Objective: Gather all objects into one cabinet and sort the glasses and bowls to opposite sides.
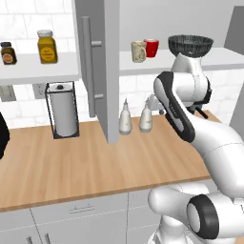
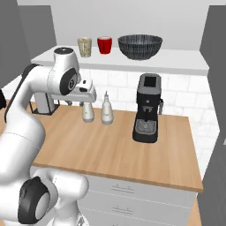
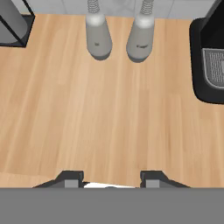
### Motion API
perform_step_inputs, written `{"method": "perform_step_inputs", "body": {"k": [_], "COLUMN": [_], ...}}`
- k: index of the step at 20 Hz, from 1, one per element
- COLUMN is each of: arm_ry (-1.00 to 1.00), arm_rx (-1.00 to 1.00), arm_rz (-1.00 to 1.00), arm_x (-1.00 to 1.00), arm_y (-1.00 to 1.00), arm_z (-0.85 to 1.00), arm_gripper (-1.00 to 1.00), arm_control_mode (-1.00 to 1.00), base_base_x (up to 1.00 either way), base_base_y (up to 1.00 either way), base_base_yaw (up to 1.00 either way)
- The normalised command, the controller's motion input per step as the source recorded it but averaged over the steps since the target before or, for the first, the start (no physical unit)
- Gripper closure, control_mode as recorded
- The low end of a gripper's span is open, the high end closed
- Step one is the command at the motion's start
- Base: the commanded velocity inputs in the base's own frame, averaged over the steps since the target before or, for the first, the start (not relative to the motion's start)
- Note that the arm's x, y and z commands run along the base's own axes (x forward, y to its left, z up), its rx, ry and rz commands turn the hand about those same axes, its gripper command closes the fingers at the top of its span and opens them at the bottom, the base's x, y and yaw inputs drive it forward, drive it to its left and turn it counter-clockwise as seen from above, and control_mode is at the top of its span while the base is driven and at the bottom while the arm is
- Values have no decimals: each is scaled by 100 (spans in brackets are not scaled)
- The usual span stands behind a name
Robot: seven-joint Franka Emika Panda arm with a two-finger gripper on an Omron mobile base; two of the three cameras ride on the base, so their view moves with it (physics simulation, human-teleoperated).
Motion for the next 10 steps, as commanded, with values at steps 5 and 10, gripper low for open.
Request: {"method": "perform_step_inputs", "body": {"k": [5, 10], "arm_ry": [0, 0], "arm_rx": [0, 0], "arm_rz": [0, 0], "arm_x": [0, 0], "arm_y": [0, 0], "arm_z": [0, 0], "arm_gripper": [-100, -100], "arm_control_mode": [100, 100], "base_base_x": [0, -10], "base_base_y": [0, 0], "base_base_yaw": [0, 0]}}
